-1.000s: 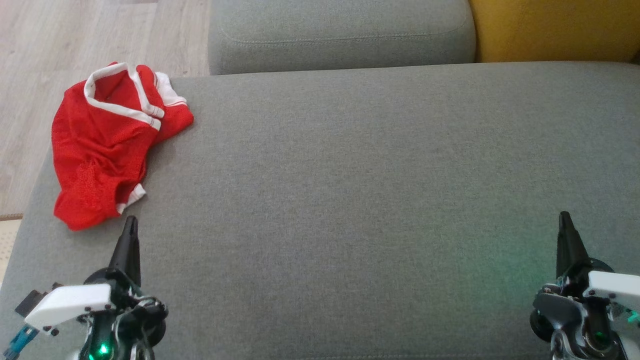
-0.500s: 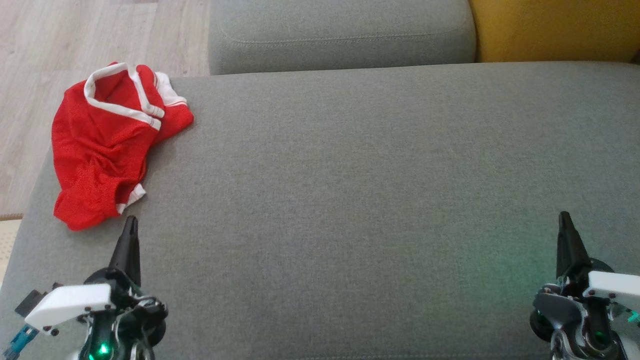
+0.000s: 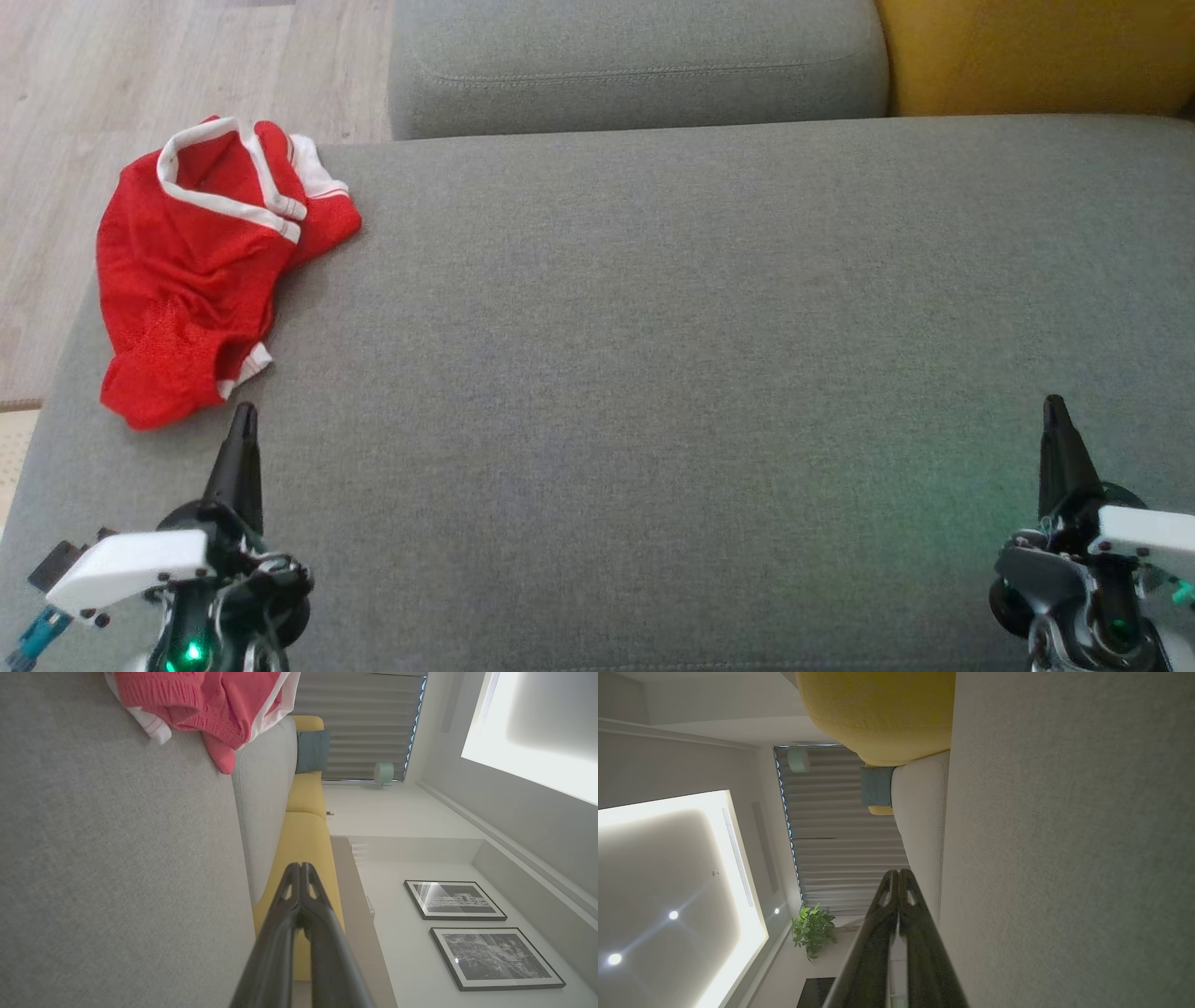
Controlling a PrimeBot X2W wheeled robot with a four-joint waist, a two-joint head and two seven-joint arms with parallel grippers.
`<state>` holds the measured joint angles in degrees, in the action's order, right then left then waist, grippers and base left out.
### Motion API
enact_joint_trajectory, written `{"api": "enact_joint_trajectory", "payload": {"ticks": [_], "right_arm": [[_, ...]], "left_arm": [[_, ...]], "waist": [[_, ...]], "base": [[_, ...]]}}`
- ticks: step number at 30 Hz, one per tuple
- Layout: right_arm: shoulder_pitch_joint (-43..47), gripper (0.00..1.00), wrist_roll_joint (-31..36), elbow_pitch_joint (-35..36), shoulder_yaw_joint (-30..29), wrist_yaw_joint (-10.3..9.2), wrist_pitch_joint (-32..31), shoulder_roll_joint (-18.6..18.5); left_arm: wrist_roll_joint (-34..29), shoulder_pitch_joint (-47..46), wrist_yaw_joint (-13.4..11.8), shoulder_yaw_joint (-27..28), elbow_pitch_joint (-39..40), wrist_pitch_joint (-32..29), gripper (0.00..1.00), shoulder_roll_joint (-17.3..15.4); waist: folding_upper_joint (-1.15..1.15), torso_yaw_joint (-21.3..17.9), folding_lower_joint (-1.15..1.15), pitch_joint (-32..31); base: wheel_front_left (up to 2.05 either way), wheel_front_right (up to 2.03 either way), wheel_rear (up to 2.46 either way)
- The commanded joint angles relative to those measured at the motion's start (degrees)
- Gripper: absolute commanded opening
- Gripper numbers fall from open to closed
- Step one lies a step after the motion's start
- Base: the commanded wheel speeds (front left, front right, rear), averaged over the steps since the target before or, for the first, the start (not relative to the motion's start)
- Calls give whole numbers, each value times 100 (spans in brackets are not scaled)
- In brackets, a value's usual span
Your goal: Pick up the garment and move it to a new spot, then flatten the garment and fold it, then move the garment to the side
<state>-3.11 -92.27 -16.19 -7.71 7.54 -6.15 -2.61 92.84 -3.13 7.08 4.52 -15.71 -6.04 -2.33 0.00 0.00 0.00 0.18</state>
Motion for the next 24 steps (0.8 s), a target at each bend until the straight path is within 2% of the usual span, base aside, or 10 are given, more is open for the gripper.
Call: {"api": "enact_joint_trajectory", "payload": {"ticks": [1, 2, 5, 24], "right_arm": [[-307, 0, 8, 217, 121, -5, -32, -27], [0, 100, 0, -1, 0, 0, 0, 0], [111, 100, 1, -255, 14, 0, 3, 15], [144, 100, 325, -159, 207, -1, 306, 9]], "left_arm": [[-65, -305, 41, 197, 168, -43, 0, -54], [0, 0, 0, 0, -1, 0, 100, 0], [3, 140, -11, -17, -250, 9, 100, 39], [-399, 262, -108, -168, 75, 310, 100, 26]], "waist": [[0, 0, 0, 0], [0, 0, 0, 0], [0, 0, 0, 0], [0, -6, 0, -49]], "base": [[0, 0, 0], [0, 0, 0], [0, 0, 0], [0, 0, 0]]}}
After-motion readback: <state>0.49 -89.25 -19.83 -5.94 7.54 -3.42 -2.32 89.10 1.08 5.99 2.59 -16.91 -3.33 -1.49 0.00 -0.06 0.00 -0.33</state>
